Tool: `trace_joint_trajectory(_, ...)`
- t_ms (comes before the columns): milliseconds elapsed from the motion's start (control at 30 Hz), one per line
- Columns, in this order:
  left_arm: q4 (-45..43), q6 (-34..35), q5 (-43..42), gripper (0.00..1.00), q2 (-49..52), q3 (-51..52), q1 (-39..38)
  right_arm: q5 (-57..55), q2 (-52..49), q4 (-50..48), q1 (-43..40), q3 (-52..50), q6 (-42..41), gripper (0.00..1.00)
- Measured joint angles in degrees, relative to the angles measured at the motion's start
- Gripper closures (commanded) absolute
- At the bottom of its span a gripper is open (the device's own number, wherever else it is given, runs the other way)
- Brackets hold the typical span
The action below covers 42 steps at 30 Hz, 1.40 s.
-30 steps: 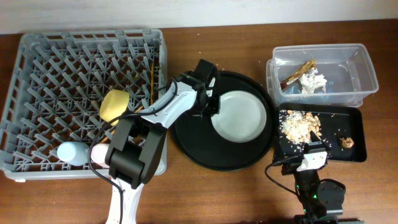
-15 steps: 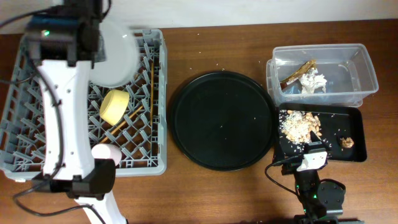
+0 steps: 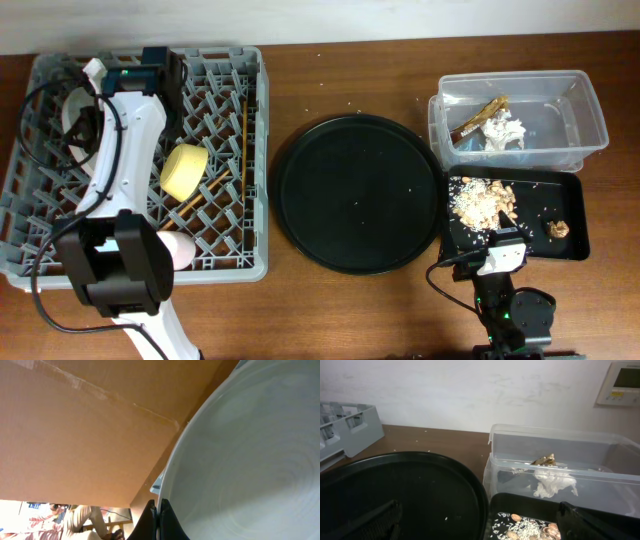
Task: Sort waste into correct bins and load items into the dishwasher rack
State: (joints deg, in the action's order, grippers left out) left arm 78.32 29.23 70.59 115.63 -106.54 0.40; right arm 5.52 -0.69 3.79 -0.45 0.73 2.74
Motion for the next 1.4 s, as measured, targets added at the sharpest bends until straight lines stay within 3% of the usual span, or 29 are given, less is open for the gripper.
trace_joint_trajectory(133,-0.15,0.0,0.02,1.0,0.0,0.0,-0.11,0.0,0.0,0.0,0.0,0.0,-0.02,0.01)
trace_joint_trajectory(233,-1.44,0.13,-2.82,0.89,-0.02,0.0,-0.13,0.0,0.0,0.0,0.0,0.0,0.0,0.02)
trace_joint_trajectory(267,-1.4,0.35,-6.27,0.75,-0.02,0.17,-0.28,0.0,0.0,0.0,0.0,0.0,0.0,0.02)
trace_joint_trajectory(333,0.09,0.42,-11.37,0.17,0.0,0.28,-0.28,0.0,0.0,0.0,0.0,0.0,0.0,0.01)
trace_joint_trajectory(433,2.19,0.48,-16.37,0.15,-0.28,0.33,-1.14,0.0,0.0,0.0,0.0,0.0,0.0,0.02)
trace_joint_trajectory(500,2.38,-1.6,-25.24,0.15,-3.41,-0.17,-2.97,-0.02,0.0,0.0,0.0,0.0,-0.02,0.02)
trace_joint_trajectory(533,0.96,-5.22,-36.81,0.15,-8.66,-3.02,-4.7,-0.02,0.0,0.0,0.0,0.0,0.0,0.02)
trace_joint_trajectory(600,-0.24,-7.91,-44.68,0.14,-14.51,-4.37,-6.71,0.0,0.0,0.0,0.0,0.0,-0.02,0.02)
trace_joint_trajectory(633,0.02,-10.03,-50.31,0.01,-20.06,-4.59,-9.49,0.0,0.0,0.0,0.0,0.0,0.0,0.02)
trace_joint_trajectory(667,0.22,-11.06,-53.09,0.01,-23.43,-5.07,-11.5,-0.02,0.0,0.0,0.0,0.0,0.0,0.02)
trace_joint_trajectory(833,3.13,-13.66,-58.66,0.01,-34.16,-5.33,-14.23,-0.02,0.0,0.0,0.0,0.0,-0.02,0.02)
trace_joint_trajectory(1067,8.85,-13.88,-59.71,0.01,-35.26,-5.38,-14.6,0.0,0.0,0.0,0.0,0.0,0.0,0.02)
trace_joint_trajectory(1167,-7.06,-13.88,-58.88,0.01,-38.75,-0.07,-14.8,-0.02,-0.07,0.02,0.0,0.0,0.0,0.02)
trace_joint_trajectory(1367,-46.03,-13.33,-58.14,0.01,-66.9,44.44,-13.79,0.0,0.0,0.02,0.0,0.0,-0.02,0.02)
trace_joint_trajectory(1400,-48.22,-13.22,-58.12,0.01,-70.03,49.83,-13.42,0.0,0.02,0.0,0.0,0.0,0.0,0.02)
